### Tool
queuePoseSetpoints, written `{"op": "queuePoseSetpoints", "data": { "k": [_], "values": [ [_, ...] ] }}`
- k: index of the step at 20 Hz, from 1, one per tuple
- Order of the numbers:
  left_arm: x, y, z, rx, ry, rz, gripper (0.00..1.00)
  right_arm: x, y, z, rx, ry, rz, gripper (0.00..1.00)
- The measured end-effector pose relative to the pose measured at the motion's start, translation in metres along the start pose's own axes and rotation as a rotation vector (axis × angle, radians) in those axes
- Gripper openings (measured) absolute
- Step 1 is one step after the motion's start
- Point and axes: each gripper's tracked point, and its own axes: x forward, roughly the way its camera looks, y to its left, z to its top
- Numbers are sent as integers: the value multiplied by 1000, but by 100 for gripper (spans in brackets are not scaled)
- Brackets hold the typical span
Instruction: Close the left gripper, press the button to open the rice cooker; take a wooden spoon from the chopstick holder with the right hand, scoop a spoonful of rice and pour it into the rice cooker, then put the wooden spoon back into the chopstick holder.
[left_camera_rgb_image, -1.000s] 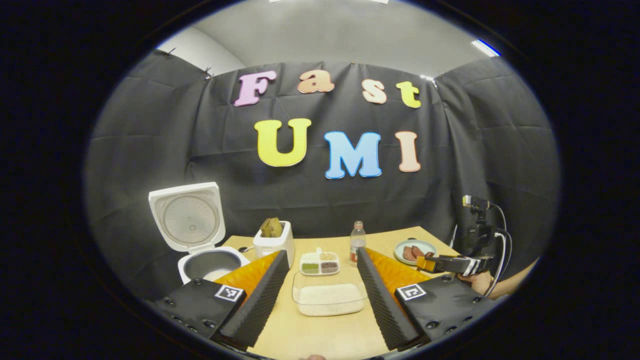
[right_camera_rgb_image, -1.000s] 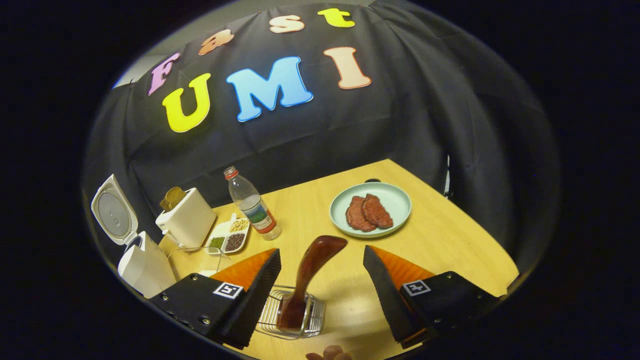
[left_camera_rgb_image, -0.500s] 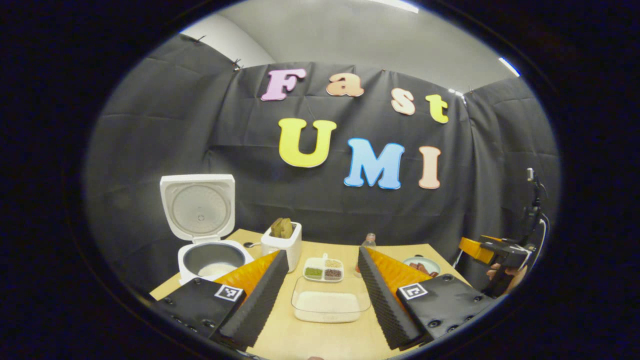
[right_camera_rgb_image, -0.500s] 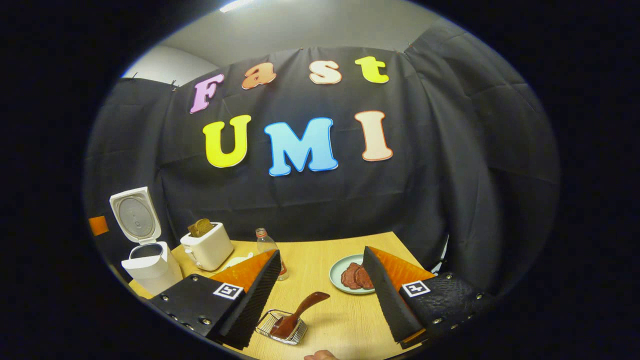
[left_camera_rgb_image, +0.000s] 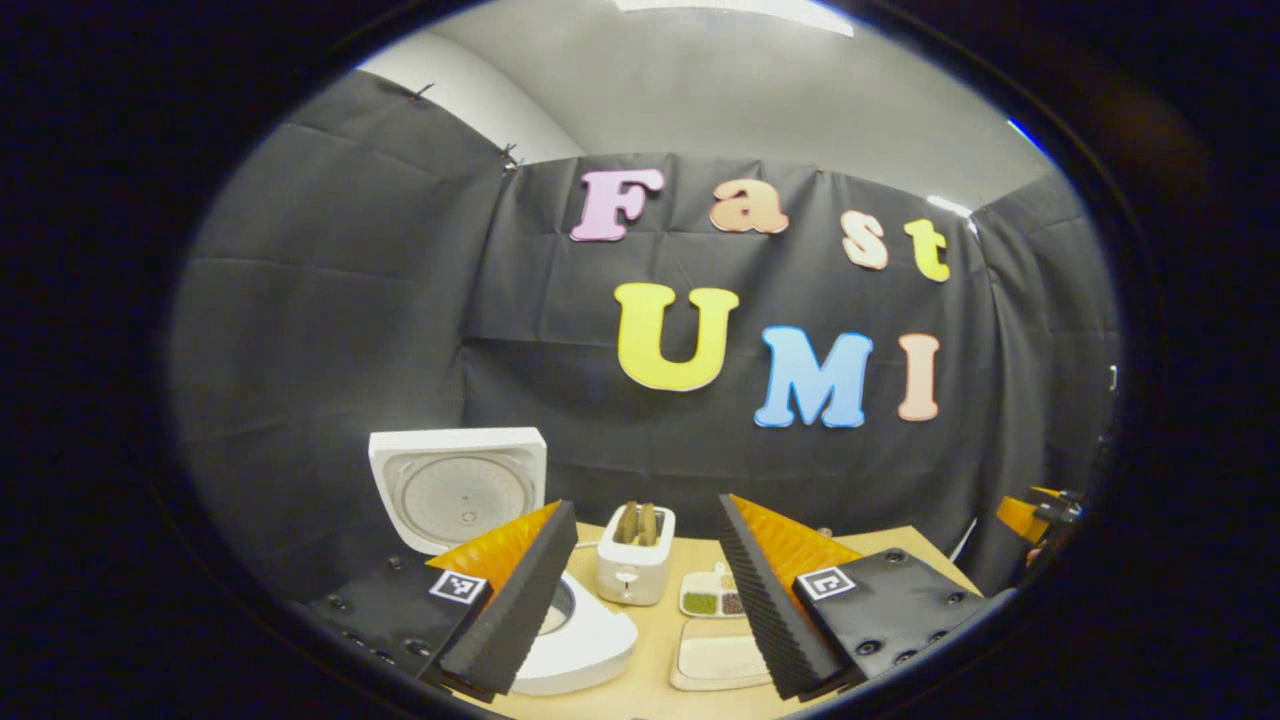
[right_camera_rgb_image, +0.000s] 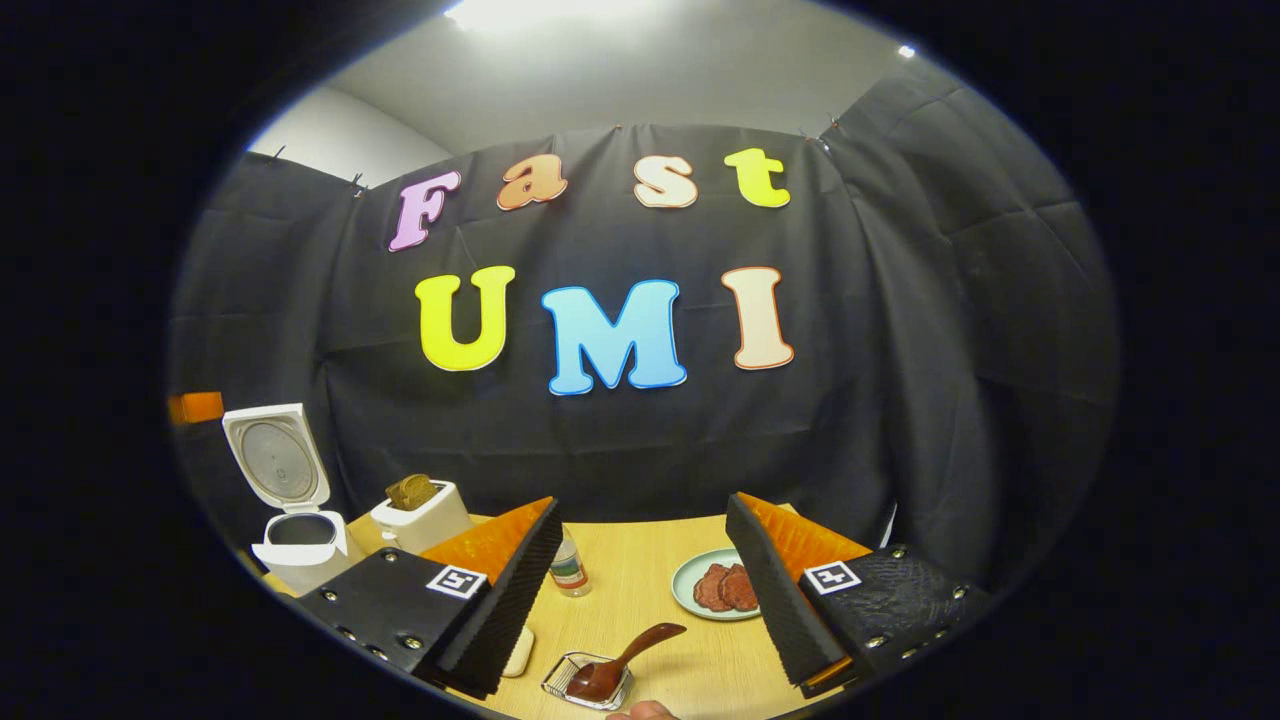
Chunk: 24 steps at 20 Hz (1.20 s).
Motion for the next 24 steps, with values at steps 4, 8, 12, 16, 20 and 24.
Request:
{"op": "queuePoseSetpoints", "data": {
  "k": [4, 8, 12, 16, 20, 24],
  "values": [
    [40, 69, 38, -14, -21, 64, 96, 6, 13, 7, -4, -4, -24, 99],
    [89, 134, 70, -106, -39, 129, 97, 5, 21, 16, -33, -21, -56, 99],
    [139, 173, 71, -160, -15, 143, 97, 0, 26, 12, -11, 13, -89, 99],
    [187, 202, 55, -148, 31, 182, 97, -3, 21, 13, -18, 11, -144, 99],
    [233, 240, 23, -112, 134, 282, 97, -4, 17, 6, -25, 25, -187, 99],
    [262, 267, -8, -82, 206, 379, 97, -3, 15, 0, -32, 37, -207, 99]
  ]
}}
